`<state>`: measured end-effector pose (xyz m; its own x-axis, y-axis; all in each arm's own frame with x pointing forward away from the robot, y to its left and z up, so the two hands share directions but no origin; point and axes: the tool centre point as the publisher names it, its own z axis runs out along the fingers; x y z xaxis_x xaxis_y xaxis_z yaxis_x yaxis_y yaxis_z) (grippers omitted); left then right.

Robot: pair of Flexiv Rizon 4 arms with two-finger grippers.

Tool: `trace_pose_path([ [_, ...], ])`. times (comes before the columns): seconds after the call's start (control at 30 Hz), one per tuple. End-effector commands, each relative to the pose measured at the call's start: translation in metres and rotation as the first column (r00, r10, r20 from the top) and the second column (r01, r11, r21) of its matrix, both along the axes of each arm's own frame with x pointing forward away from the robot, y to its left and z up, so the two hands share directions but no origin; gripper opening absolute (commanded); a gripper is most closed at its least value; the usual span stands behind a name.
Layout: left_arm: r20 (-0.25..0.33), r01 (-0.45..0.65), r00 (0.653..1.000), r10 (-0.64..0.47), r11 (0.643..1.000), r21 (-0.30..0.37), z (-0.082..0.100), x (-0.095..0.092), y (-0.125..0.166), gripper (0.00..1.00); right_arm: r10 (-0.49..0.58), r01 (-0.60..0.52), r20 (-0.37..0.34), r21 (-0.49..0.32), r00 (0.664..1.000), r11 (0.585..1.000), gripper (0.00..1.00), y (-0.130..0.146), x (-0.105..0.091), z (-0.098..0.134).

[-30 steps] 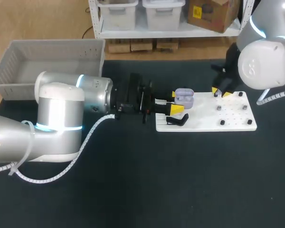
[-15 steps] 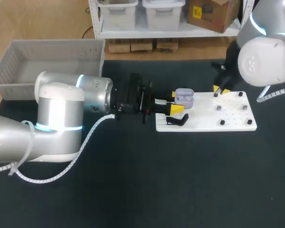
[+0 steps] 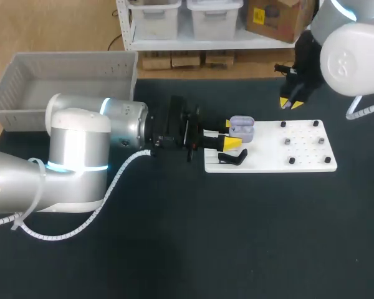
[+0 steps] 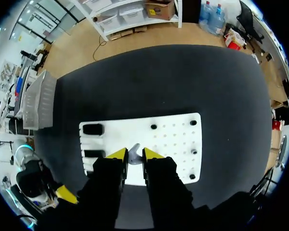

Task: Pick up each earbud case from the left stands, insert the matching earbuds, close the lid, and place the case in the box.

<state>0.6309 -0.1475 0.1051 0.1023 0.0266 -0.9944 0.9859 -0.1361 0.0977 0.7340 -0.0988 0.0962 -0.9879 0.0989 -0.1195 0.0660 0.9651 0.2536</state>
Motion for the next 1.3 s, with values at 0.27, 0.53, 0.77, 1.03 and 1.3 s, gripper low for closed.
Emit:
trace_pose_path([
  [0.27,0.002,-0.003,1.0,0.003,1.0,-0.002,-0.001,-0.001,0.0,0.0,0.109,-0.109,0.021,0.017,0.994,0.994,0.0,0.021,-0.062,0.097],
  [0.53,0.002,-0.003,1.0,0.003,1.0,-0.002,-0.001,-0.001,0.0,0.0,0.206,-0.206,0.014,-0.003,0.978,0.979,0.0,0.041,-0.094,0.129],
  [0.77,0.002,-0.003,1.0,0.003,1.0,-0.002,-0.001,-0.001,0.0,0.0,0.272,-0.272,0.018,-0.013,0.962,0.962,0.0,0.065,-0.115,0.128],
  [1.03,0.002,-0.003,1.0,0.003,1.0,-0.002,-0.001,-0.001,0.0,0.0,0.35,-0.35,-0.015,-0.022,0.937,0.937,0.0,0.088,-0.13,0.113],
  [1.3,0.002,-0.003,1.0,0.003,1.0,-0.002,-0.001,-0.001,0.0,0.0,0.421,-0.423,-0.057,-0.048,0.905,0.905,0.0,0.113,-0.134,0.098],
])
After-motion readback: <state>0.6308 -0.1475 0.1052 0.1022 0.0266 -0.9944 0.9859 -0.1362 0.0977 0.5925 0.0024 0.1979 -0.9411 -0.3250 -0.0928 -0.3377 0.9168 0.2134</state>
